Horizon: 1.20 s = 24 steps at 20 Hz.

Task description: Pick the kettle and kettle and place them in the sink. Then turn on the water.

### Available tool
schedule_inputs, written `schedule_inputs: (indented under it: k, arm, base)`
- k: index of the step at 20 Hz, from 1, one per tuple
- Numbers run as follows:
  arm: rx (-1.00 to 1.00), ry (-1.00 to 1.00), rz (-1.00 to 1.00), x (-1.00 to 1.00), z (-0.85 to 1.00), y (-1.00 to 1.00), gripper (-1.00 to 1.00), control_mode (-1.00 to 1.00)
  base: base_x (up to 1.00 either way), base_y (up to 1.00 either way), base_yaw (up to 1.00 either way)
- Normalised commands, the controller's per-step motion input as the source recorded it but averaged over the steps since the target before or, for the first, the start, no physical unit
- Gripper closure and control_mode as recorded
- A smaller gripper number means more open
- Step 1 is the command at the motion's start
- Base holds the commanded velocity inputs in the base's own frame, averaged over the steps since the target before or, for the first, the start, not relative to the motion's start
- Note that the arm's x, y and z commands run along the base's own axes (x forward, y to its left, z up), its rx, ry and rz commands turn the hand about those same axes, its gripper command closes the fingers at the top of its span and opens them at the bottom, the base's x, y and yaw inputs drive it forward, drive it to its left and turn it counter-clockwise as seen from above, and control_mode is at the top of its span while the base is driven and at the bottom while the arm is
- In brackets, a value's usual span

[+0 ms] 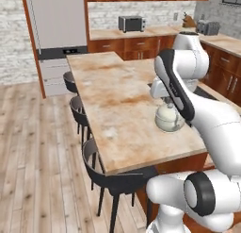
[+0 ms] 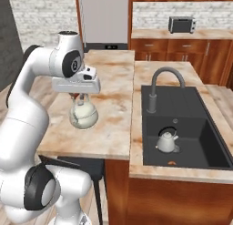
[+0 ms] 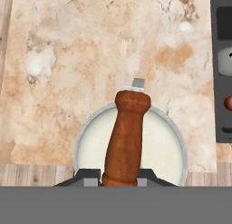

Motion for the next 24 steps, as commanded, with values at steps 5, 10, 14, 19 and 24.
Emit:
schedule_inputs:
  k: [5,10,14,19,24]
  arm:
    - [0.0,0.0,0.0,0.0,0.0,0.0,1.0,1.0]
    - [0.0,0.0,0.0,0.0,0.0,0.0,1.0,1.0]
    - [0.0,0.0,0.0,0.0,0.0,0.0,1.0,1.0]
    - [0.0,0.0,0.0,0.0,0.0,0.0,1.0,1.0]
    - [0.0,0.0,0.0,0.0,0.0,0.0,1.0,1.0]
  base:
    - [-0.95,-0.52,0.0]
    - [-0.46,-0.73,0.01]
    - [0.0,-1.0,0.17]
    - [0.0,-1.0,0.42]
    - [0.0,-1.0,0.34]
